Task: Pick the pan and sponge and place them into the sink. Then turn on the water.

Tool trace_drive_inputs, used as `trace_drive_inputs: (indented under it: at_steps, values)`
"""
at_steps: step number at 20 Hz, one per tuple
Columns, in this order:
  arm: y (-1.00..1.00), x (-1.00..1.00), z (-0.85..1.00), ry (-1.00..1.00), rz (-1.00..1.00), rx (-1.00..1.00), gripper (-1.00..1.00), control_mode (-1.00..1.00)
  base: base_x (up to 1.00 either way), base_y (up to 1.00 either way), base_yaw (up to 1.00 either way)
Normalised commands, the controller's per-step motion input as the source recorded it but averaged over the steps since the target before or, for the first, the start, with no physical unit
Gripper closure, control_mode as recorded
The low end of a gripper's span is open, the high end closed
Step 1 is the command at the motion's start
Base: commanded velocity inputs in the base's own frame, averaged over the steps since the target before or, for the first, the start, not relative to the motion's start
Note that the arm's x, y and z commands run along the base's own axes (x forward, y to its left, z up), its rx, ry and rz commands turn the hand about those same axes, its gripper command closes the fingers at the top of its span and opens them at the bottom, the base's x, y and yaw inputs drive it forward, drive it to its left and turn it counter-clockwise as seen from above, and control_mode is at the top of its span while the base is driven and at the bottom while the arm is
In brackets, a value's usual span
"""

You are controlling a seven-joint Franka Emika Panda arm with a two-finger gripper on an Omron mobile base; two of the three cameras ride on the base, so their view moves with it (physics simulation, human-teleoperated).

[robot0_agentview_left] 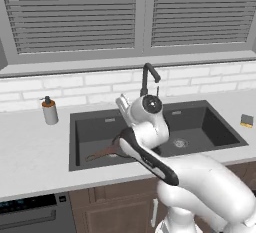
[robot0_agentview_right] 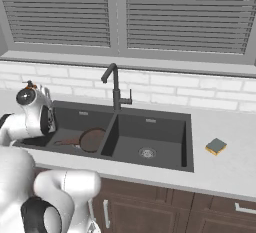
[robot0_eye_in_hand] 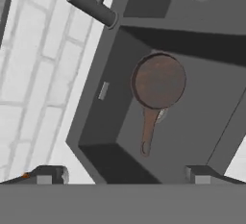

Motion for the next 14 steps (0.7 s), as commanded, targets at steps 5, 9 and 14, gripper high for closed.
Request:
trace_drive_inputs:
  at_steps: [5,9,14]
  values:
    - [-0.59,-0.62,0.64,-0.12,-0.39,0.0,-1.0,-1.0,0.0,0.0,0.0]
    - [-0.66,-0.49,0.6,-0.13,-0.45,0.0,-1.0,-1.0,0.0,0.0,0.0]
    - [-0.81,-0.42,0.6,-0.1,-0.37,0.13,-1.0,-1.0,0.0,0.0,0.0]
